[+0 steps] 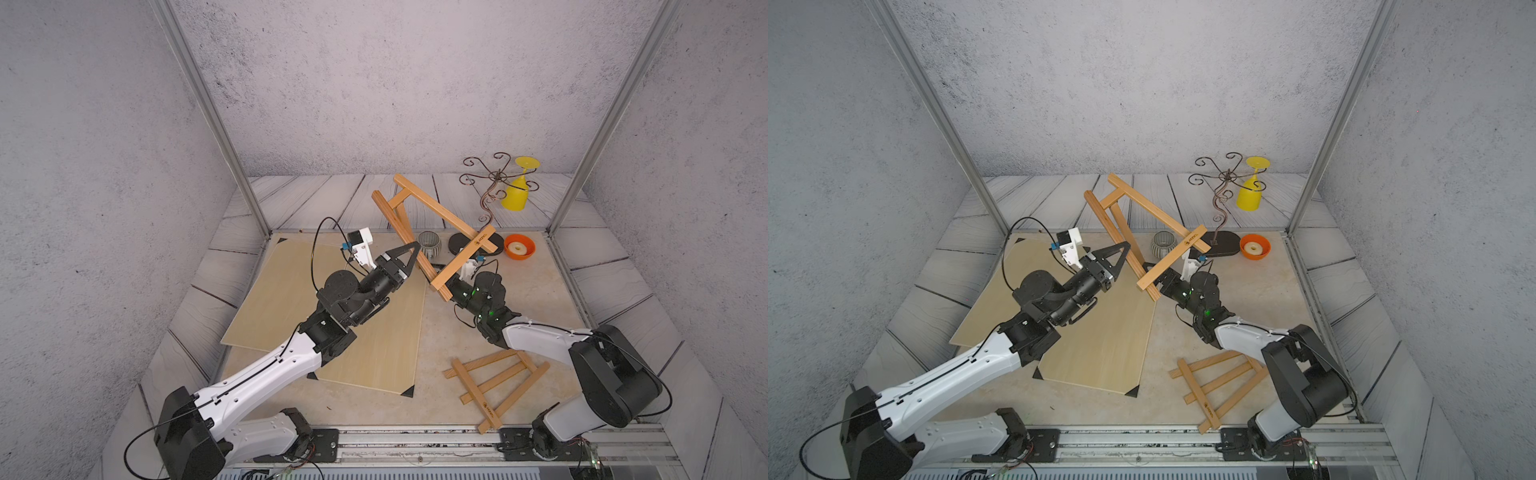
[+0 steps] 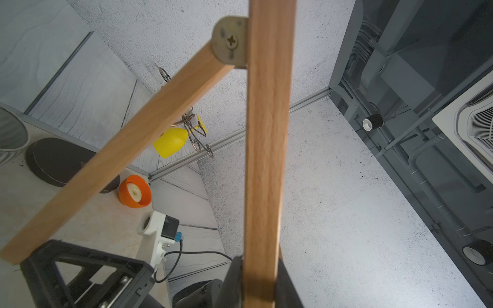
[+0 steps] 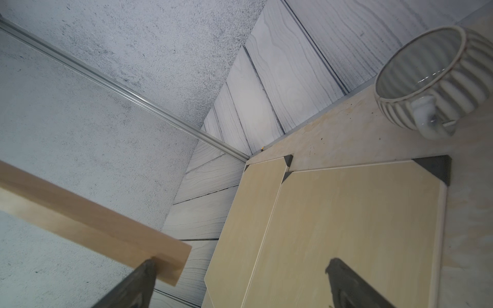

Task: Assemble the easel
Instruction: Unfold the easel, then place the easel at the center of the board.

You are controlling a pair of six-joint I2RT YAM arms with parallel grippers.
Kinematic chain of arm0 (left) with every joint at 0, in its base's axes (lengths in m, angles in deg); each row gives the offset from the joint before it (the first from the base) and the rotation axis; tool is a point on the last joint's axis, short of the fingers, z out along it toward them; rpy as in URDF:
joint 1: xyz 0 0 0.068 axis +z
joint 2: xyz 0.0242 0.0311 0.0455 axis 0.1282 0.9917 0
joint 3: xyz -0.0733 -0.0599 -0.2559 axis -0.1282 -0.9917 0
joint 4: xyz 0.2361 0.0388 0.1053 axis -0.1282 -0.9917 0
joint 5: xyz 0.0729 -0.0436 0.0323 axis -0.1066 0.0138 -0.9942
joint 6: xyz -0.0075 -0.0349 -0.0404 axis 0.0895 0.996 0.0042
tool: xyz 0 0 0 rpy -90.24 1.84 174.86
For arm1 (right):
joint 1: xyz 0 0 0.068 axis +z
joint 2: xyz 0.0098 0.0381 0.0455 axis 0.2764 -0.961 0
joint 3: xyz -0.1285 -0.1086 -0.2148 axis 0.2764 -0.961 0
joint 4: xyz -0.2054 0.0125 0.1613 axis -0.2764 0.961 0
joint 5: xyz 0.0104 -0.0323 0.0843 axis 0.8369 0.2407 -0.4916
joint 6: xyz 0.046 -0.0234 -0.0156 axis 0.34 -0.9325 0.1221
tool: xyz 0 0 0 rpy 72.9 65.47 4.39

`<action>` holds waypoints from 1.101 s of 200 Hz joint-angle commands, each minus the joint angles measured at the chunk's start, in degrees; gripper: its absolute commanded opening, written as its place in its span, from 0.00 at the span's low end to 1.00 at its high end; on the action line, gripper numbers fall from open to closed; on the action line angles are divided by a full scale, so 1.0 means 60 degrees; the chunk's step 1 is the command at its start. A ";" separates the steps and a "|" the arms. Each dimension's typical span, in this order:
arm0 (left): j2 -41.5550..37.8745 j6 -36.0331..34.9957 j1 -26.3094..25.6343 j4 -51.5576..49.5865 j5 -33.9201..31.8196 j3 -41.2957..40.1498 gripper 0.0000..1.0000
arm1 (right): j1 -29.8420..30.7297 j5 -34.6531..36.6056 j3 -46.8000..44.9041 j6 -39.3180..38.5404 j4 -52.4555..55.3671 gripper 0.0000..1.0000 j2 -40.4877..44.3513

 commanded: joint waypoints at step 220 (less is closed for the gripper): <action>0.0738 -0.8560 0.1864 -0.0311 0.5816 0.0259 0.00 | -0.0213 0.1675 0.4040 -0.5963 1.3900 0.98 0.5793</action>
